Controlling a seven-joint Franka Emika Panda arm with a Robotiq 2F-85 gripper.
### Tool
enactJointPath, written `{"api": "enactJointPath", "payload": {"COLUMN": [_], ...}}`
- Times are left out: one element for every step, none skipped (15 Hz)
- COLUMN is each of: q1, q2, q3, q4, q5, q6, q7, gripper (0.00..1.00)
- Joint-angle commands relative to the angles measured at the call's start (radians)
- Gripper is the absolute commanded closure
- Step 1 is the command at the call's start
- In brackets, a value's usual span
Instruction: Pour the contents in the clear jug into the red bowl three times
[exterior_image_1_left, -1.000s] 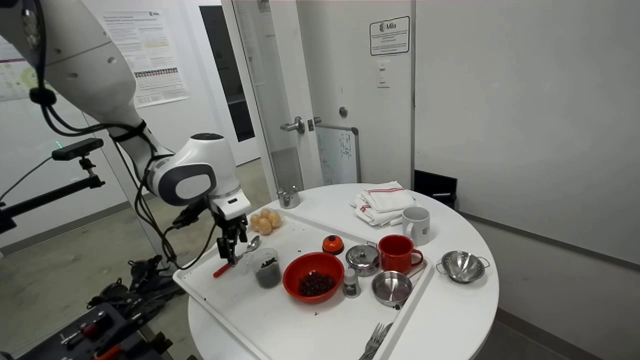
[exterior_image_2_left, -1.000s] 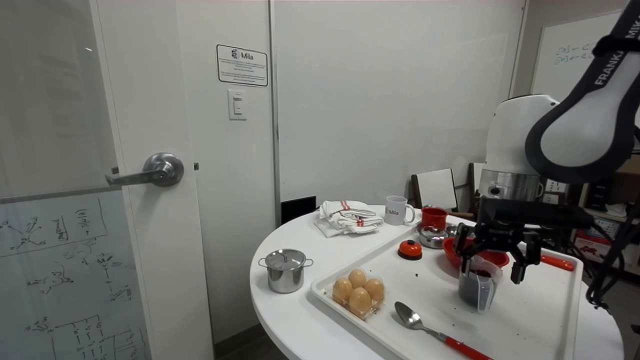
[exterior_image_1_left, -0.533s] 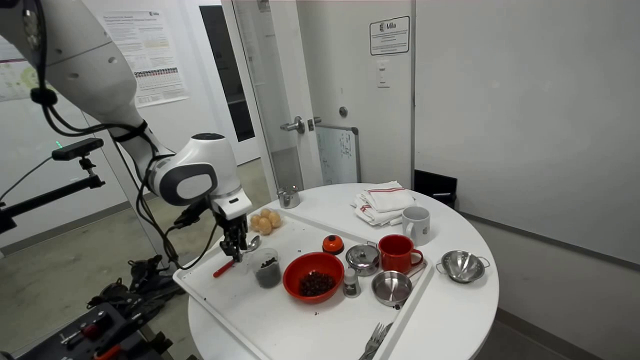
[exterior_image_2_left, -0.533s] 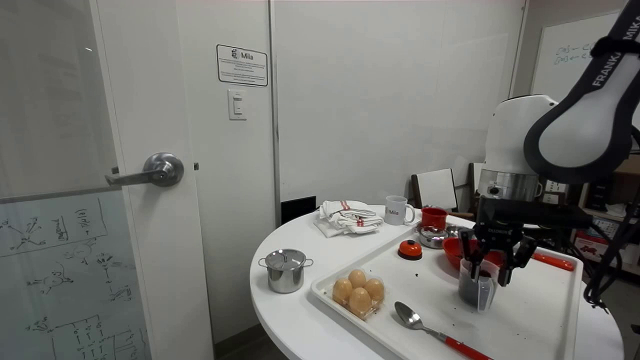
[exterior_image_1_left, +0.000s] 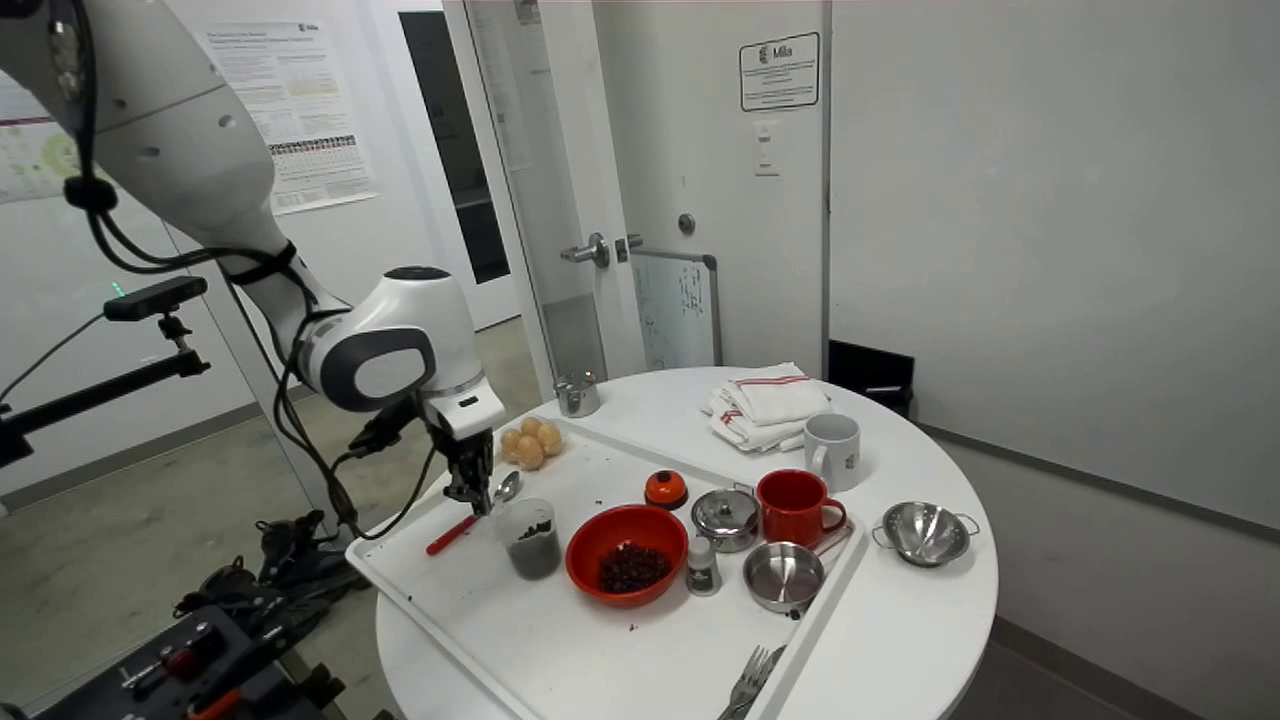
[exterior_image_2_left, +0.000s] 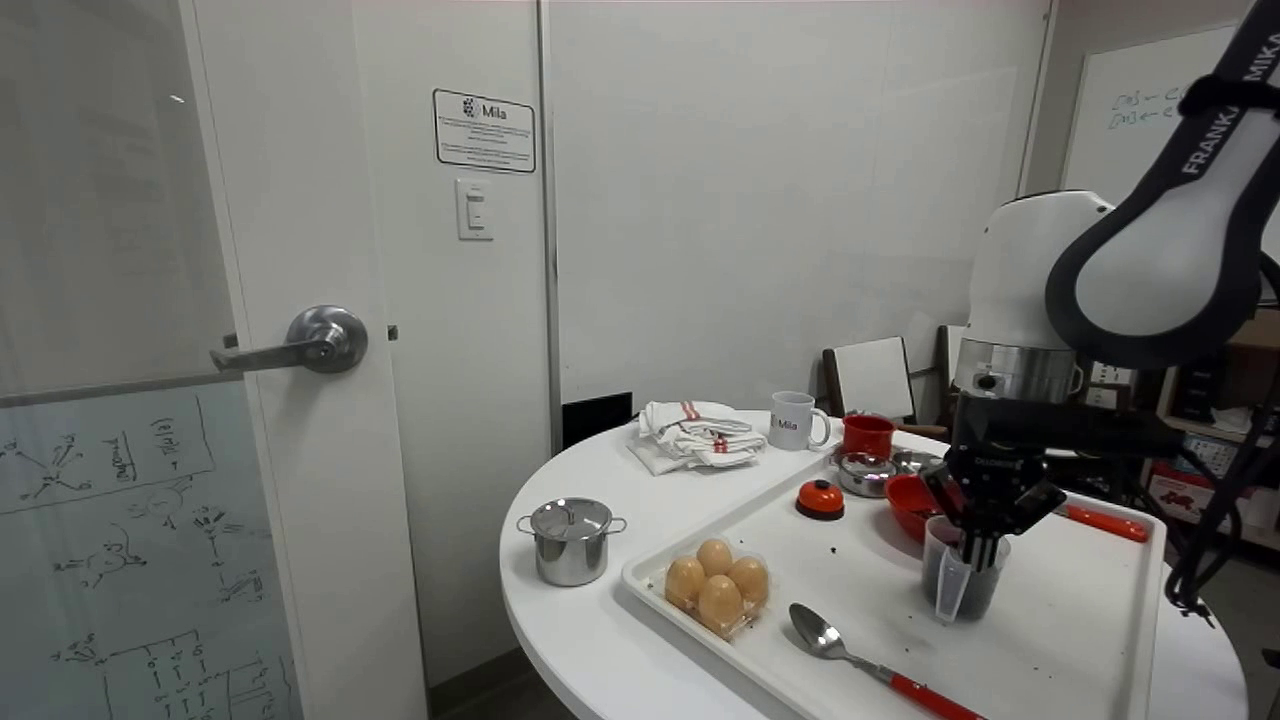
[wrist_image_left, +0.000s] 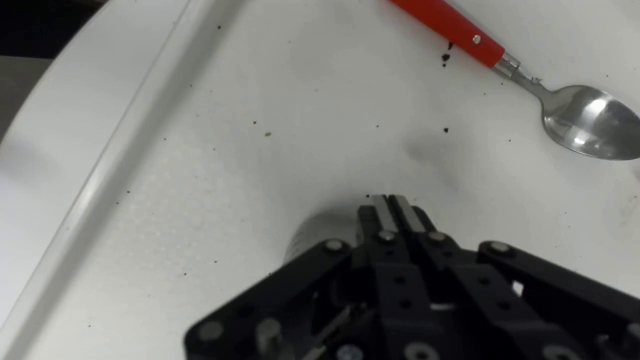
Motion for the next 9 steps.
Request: {"api": "enactJointPath", "payload": {"q1": [0.002,-0.001,0.001,0.010,0.023,0.053,0.088,0.115,0.139], "q2": [0.007,0.003,0.001,0.003,0.007,0.014,0.021,0.027,0.034], "q3": [-0.001,0.001,-0.001,-0.013,-0.028,-0.063,-0.104,-0.136,-0.165], "q4": [0.007,0.002,-0.001,0.001,0.006,0.010,0.010,0.012,0.014], "q5": [0.002,0.005,0.003,-0.005,-0.013,-0.033,-0.057,-0.077,-0.099], "q6": [-0.006,-0.012,-0.015,-0.017,-0.019,-0.013,0.001,0.004,0.002], "q7": [-0.021,-0.026,-0.023,-0.007,0.017,0.070,0.131,0.183,0.233], "gripper": [0.62,0.56,0.49,0.41,0.34,0.26,0.19,0.13,0.05]}}
